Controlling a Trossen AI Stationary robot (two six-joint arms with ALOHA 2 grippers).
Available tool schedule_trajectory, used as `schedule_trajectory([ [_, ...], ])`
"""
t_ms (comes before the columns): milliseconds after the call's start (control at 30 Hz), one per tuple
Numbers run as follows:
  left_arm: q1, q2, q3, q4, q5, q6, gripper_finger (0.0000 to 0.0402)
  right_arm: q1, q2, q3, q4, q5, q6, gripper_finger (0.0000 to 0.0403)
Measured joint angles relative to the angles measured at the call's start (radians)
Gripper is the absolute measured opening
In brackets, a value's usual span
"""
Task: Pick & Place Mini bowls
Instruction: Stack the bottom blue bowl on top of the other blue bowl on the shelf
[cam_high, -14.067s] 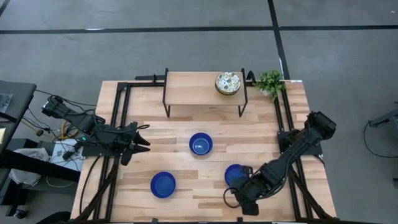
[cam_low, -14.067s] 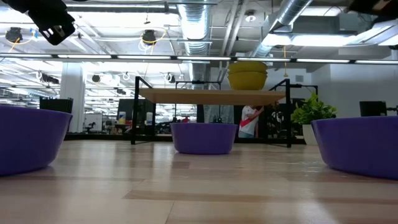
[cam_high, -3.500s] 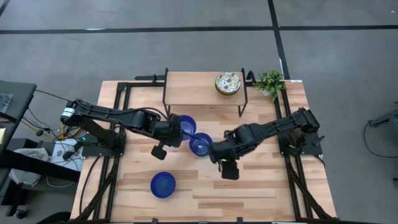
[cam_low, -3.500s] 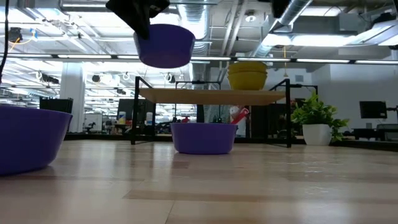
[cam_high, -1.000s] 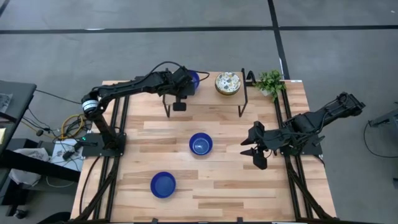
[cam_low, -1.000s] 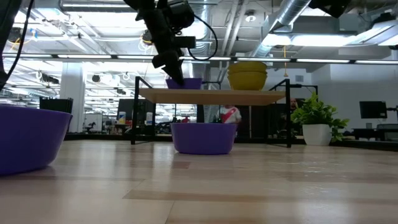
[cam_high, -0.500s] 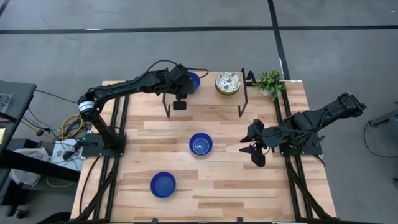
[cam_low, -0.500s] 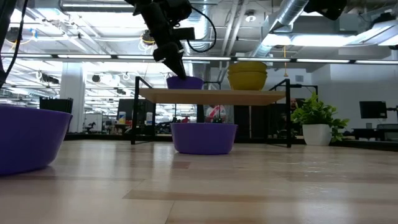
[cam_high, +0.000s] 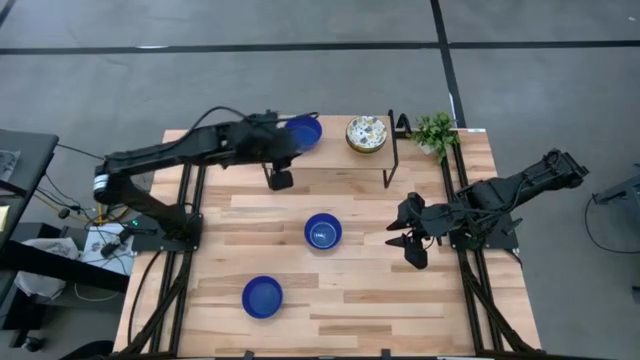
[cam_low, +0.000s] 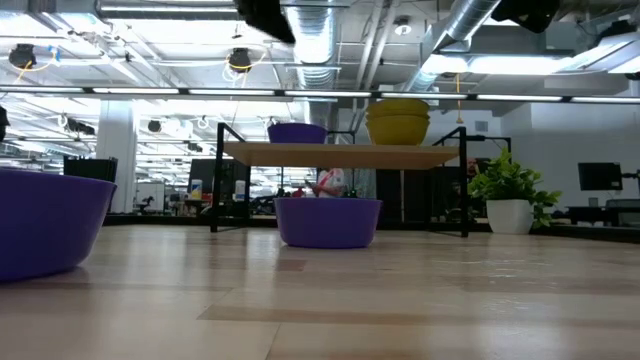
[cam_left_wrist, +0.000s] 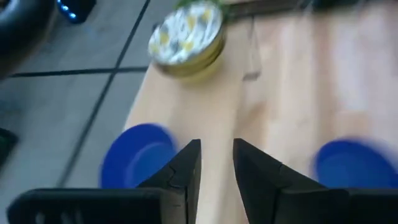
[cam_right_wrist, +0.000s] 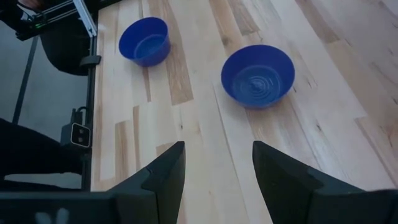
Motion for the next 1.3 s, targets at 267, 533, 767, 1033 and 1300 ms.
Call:
schedule_trajectory([
  [267,-0.132,-0.152,0.0,-0.009,0.033,-0.276,0.0092,0.0,0.0,0.0,0.0,0.0,0.0,0.0178],
  [533,-0.205,-0.231,0.0,-0.015,0.033,-0.347,0.0093,0.0,0.0,0.0,0.001,0.0,0.0,0.0175],
  [767,-0.216,-0.231,-0.001,-0.015,0.033,-0.347,0.0093,0.0,0.0,0.0,0.001,0.0,0.0,0.018],
  [1033,-0.216,-0.209,-0.002,-0.013,0.033,-0.351,0.0092,0.0,0.0,0.0,0.004,0.001,0.0,0.0177],
  [1300,-0.216,-0.191,-0.002,-0.014,0.033,-0.351,0.0092,0.0,0.0,0.0,0.006,0.001,0.0,0.0179],
])
